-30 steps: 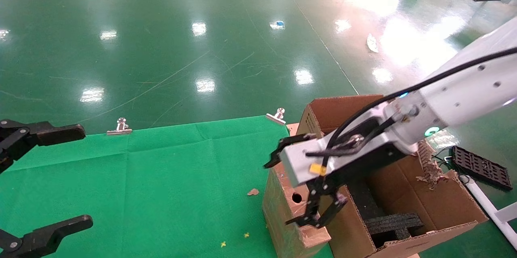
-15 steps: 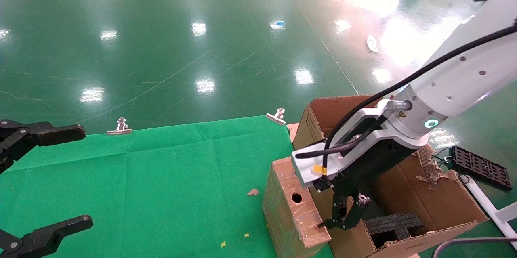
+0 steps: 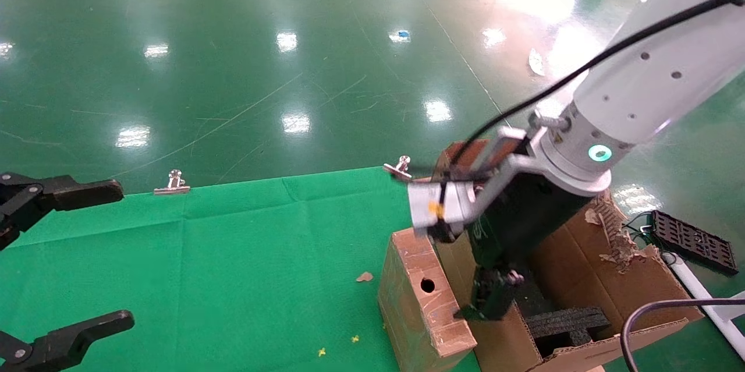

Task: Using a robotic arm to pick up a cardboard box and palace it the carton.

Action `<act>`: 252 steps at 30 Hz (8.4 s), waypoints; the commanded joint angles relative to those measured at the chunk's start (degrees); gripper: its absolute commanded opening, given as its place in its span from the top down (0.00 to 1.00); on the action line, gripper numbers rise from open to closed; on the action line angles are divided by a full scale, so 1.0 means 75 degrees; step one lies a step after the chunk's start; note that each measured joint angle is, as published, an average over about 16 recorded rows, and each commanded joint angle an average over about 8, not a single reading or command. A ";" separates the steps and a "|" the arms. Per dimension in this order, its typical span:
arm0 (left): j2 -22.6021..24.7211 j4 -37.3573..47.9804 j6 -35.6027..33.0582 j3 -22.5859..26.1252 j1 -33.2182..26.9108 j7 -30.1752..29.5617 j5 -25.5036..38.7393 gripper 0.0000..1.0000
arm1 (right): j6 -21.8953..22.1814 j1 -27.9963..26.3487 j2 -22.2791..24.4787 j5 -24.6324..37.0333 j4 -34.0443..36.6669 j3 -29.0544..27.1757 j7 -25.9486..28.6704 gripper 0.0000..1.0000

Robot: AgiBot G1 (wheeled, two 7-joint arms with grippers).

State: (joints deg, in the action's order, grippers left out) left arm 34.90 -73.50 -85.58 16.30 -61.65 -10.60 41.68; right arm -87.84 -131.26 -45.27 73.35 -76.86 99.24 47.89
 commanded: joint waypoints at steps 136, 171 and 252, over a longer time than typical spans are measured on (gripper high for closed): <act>-0.0028 0.0000 0.0029 0.0067 -0.0015 0.0034 -0.0046 0.00 | 0.3656 0.4260 0.0575 -0.0476 0.8223 -0.0131 0.0817 1.00; -0.0034 0.0000 0.0036 0.0082 -0.0018 0.0041 -0.0056 0.00 | 0.3725 0.4539 0.0219 -0.0858 0.9150 -0.0377 -0.0209 0.00; -0.0045 0.0009 0.0047 0.0115 -0.0027 0.0060 -0.0079 0.00 | 0.0778 0.7987 0.1447 -0.3795 0.1502 -0.9556 -0.4565 0.00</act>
State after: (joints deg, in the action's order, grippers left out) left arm 34.56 -73.43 -85.23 17.16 -61.86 -10.15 41.08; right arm -82.00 -71.37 -34.41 44.89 -65.59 27.59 13.65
